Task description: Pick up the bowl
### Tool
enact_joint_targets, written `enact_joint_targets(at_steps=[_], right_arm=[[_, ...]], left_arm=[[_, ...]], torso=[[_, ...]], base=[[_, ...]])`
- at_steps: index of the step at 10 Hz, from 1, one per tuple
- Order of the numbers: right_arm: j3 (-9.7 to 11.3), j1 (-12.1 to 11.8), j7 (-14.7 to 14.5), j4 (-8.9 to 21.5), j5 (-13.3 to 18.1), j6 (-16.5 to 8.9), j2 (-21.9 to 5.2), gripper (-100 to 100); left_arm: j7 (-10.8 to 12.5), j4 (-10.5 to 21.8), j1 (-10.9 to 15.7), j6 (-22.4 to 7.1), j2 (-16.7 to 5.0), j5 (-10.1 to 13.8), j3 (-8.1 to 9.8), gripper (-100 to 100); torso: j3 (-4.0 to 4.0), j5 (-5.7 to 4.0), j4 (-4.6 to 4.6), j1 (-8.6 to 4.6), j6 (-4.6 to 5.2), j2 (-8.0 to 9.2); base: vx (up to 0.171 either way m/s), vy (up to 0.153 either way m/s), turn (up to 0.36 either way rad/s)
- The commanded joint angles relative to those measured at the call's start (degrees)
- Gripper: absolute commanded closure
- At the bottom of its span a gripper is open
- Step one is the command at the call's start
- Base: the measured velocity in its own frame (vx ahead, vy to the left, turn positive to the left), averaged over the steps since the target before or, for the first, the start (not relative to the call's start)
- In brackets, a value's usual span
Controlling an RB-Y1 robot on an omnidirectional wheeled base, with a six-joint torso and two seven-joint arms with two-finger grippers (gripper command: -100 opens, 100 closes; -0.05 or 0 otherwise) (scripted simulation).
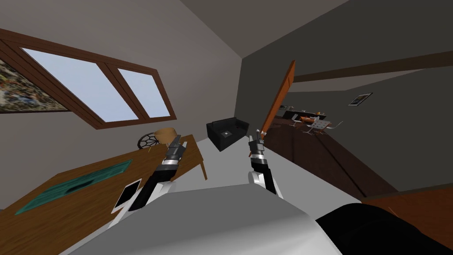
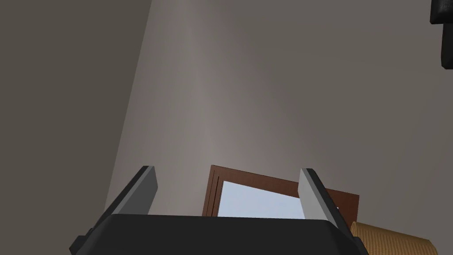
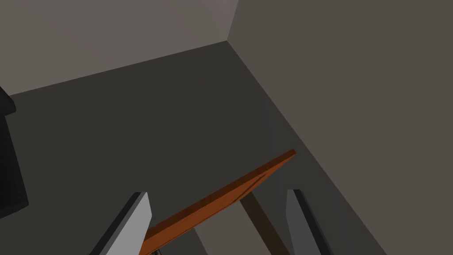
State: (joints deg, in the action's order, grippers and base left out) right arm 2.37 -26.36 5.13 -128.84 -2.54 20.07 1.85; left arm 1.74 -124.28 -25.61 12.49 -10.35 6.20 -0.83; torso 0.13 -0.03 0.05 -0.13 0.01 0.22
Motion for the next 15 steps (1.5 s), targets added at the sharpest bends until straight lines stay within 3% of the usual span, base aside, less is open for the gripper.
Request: enact_joint_targets(at_steps=[1,8,15], right_arm=[[0.00,0.00,0.00,0.00,0.00,0.00,0.00,0],[0.00,0.00,0.00,0.00,0.00,0.00,0.00,0],[-0.01,-0.01,0.00,0.00,0.00,0.00,-0.01,0]], left_arm=[[0.54,1.65,1.13,-2.86,-1.71,1.54,-0.21,-100],[1.15,5.63,4.11,-11.89,-4.42,4.28,-0.87,-100],[1.80,11.82,8.44,-22.65,-7.79,7.78,-1.17,-100]], torso=[[0.00,0.00,0.00,0.00,0.00,0.00],[-0.01,0.02,0.00,0.09,-0.02,-0.02],[-0.02,0.03,0.00,0.18,-0.04,-0.06]], base=[[-0.072,-0.064,-0.129],[-0.048,-0.033,-0.057],[-0.039,-0.011,-0.061]])
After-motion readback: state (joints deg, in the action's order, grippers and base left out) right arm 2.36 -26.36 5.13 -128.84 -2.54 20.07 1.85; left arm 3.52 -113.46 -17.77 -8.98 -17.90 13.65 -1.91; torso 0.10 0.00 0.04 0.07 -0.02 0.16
